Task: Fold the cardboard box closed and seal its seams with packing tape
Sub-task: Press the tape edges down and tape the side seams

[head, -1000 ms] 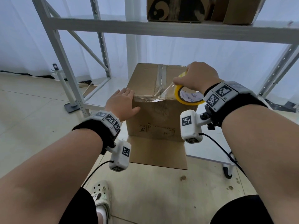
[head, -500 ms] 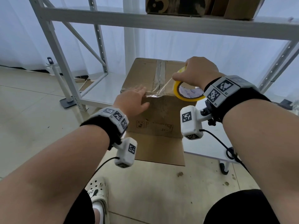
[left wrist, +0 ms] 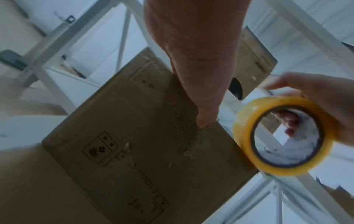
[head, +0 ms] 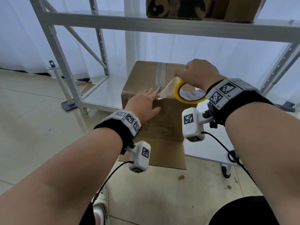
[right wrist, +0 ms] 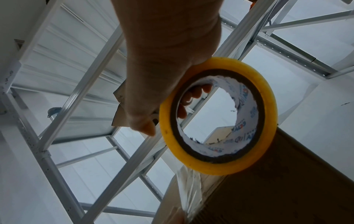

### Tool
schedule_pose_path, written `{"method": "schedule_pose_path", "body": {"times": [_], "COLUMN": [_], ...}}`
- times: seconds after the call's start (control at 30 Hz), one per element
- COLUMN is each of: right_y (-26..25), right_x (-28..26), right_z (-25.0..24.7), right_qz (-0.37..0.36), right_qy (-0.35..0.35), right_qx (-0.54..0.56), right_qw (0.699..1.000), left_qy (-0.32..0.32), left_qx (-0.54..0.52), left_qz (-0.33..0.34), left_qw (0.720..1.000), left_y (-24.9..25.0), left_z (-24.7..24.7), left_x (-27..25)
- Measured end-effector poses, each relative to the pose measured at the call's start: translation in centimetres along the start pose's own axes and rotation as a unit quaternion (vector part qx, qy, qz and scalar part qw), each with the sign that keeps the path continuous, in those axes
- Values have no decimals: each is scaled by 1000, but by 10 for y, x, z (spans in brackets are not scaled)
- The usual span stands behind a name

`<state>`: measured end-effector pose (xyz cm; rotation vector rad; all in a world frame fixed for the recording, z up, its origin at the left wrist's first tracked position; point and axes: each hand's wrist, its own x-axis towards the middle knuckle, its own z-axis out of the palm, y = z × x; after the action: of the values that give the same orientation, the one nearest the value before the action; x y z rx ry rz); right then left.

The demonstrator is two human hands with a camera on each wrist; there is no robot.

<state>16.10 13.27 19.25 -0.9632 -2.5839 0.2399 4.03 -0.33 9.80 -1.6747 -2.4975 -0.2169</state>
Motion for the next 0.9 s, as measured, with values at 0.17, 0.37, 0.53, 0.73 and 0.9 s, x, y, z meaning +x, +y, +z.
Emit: {"method": "schedule_pose_path", "body": {"times": [0.17,0.37,0.53,0.73,0.9], "right_y": [28,18,24,25,19], "right_x": [-6,-1,-3,-5,-5], "right_z": [2,-5,-9,-4,0], "right_qz": [29,48,74,67,43], "right_qy": [22,56,34,24,22], "right_qx": [276,217,111,69,22], "right_qw": [961,973,991,995,999], "left_qy": [-10,1,2,-26,-73], "left_qx": [-21,-17,-9,37,56], "left_qz": [-1,-15,-15,-34,-92], "left_qw": [1000,1000,1000,998,991], "left_y": [-3,1,3,14,37], "left_z": [-1,1,4,6,5], "left_x": [0,0,1,5,17]}}
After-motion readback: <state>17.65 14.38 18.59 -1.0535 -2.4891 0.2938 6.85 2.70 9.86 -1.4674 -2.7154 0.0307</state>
